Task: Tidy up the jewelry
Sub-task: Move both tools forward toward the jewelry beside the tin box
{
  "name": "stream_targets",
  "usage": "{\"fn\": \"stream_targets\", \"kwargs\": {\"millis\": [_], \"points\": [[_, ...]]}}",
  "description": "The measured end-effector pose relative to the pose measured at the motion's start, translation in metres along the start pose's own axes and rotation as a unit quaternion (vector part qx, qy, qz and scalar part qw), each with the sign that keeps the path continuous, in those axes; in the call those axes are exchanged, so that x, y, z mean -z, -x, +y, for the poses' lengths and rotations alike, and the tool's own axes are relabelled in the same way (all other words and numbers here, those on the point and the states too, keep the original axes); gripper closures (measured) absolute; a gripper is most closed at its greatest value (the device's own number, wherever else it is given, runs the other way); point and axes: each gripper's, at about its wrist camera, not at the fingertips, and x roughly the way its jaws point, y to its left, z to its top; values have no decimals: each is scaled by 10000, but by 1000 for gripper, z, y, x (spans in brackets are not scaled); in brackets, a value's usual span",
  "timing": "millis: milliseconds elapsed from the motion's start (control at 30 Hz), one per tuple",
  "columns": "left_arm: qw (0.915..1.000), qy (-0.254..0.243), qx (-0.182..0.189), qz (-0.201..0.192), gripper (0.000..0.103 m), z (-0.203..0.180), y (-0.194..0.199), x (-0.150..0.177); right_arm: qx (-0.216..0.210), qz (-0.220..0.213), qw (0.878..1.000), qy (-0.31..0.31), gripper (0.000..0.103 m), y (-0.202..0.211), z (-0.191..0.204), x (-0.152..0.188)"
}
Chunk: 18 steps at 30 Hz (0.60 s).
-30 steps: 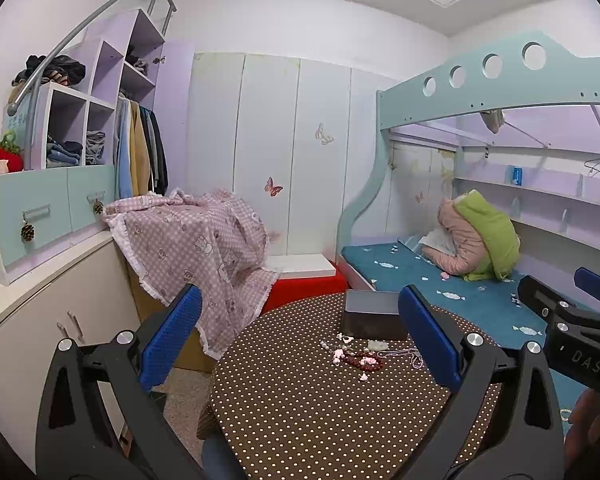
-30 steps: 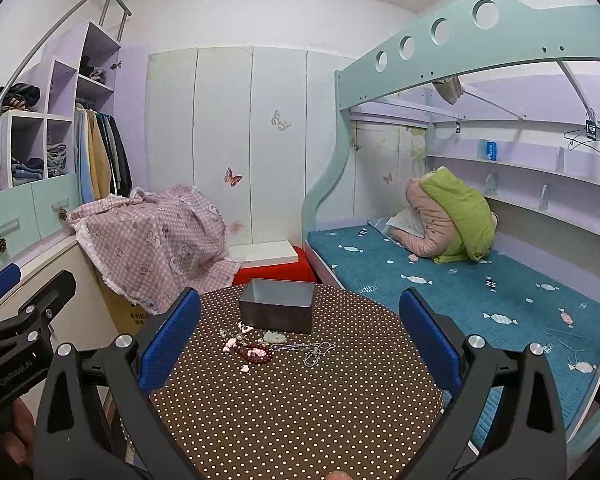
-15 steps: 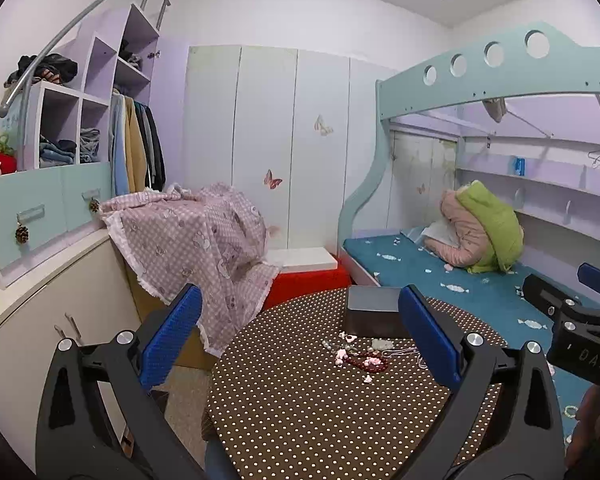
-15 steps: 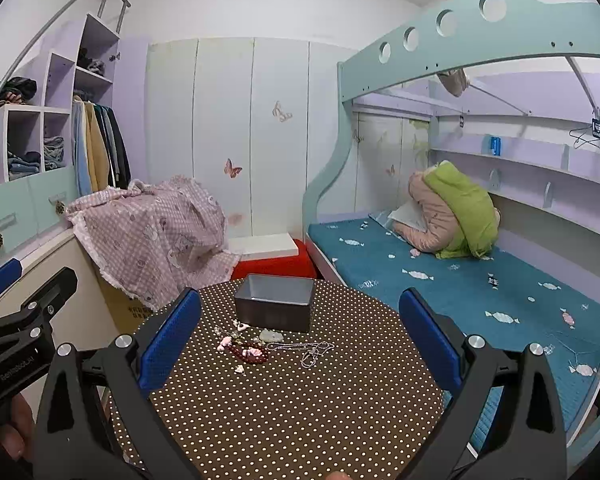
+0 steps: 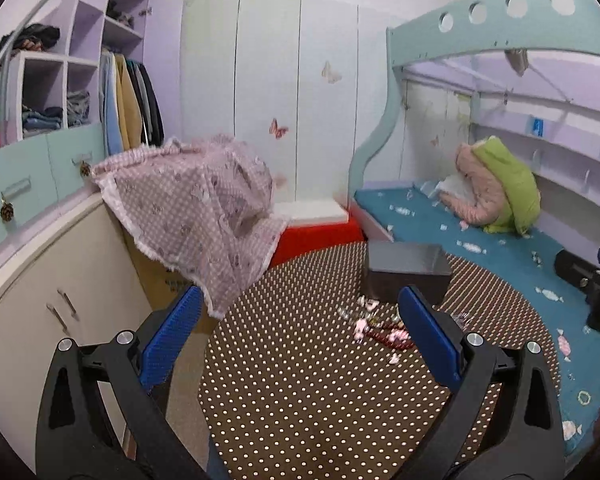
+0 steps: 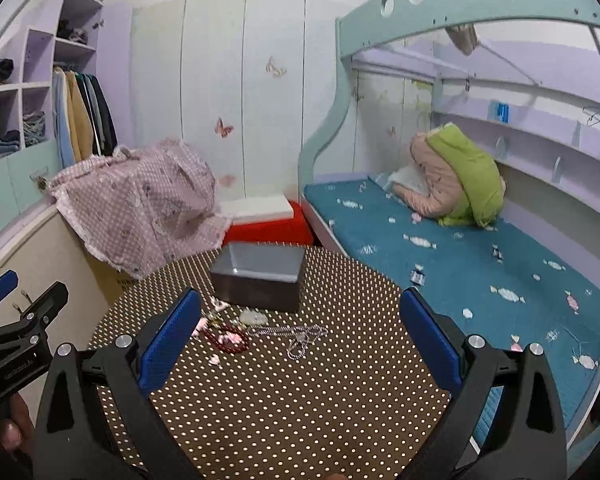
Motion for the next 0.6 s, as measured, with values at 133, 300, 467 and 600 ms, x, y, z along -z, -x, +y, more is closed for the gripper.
{"fn": "stream_targets", "kwargs": {"millis": [133,300,467,600], "points": [[9991,-63,-7,419,5,-2,-41,8,37,417,9991,-5,7,-31,-6,4],[9962,-170,15,856,5,-9,-88,17,110,923,9956,-120,7,-70,-22,13],[9914,-361,93,1256,5,-22,-134,30,152,1375,9902,-188,8,-103,-32,24],[9860,-472,137,1595,5,-33,-164,45,123,1658,9859,-211,7,-123,-40,32]]}}
